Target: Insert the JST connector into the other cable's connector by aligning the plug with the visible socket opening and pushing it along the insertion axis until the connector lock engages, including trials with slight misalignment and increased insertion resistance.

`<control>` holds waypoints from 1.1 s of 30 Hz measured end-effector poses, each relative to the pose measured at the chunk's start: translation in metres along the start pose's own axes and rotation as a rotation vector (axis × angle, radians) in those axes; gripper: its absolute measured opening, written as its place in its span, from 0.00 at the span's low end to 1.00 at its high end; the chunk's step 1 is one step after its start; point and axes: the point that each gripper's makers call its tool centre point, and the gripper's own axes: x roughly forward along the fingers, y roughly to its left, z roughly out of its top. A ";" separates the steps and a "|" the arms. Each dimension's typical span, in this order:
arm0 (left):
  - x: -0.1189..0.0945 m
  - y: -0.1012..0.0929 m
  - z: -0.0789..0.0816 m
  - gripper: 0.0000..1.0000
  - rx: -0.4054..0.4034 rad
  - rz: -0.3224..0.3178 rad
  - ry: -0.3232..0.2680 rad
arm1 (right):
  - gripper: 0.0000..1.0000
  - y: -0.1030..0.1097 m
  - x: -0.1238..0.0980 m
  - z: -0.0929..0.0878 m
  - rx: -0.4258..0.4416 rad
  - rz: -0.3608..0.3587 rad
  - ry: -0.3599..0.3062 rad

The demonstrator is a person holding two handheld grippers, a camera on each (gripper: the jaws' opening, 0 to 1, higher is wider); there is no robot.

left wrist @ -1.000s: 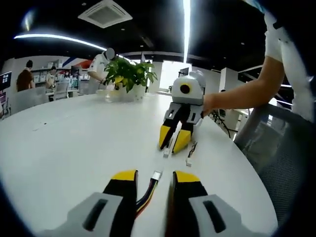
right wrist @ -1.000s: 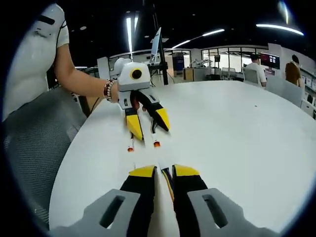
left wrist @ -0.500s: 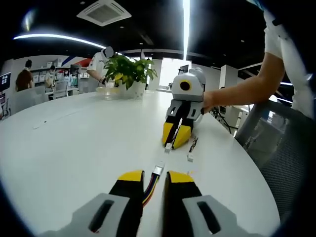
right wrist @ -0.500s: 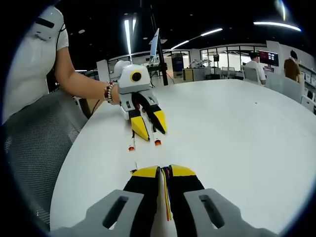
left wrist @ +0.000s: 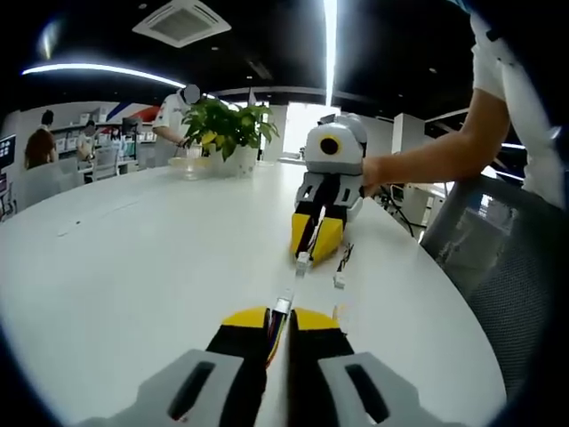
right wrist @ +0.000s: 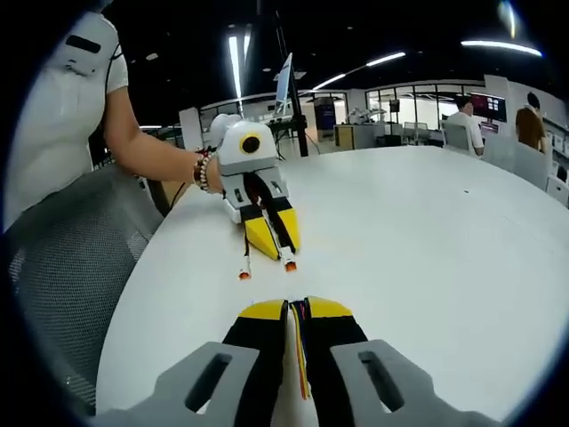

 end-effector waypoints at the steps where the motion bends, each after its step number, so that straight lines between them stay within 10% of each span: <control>1: 0.000 0.000 0.000 0.01 0.002 -0.001 0.000 | 0.05 0.000 0.000 0.000 -0.001 0.000 0.001; 33: 0.004 -0.010 0.017 0.00 0.125 -0.018 0.029 | 0.05 0.004 0.013 0.016 -0.047 -0.011 0.039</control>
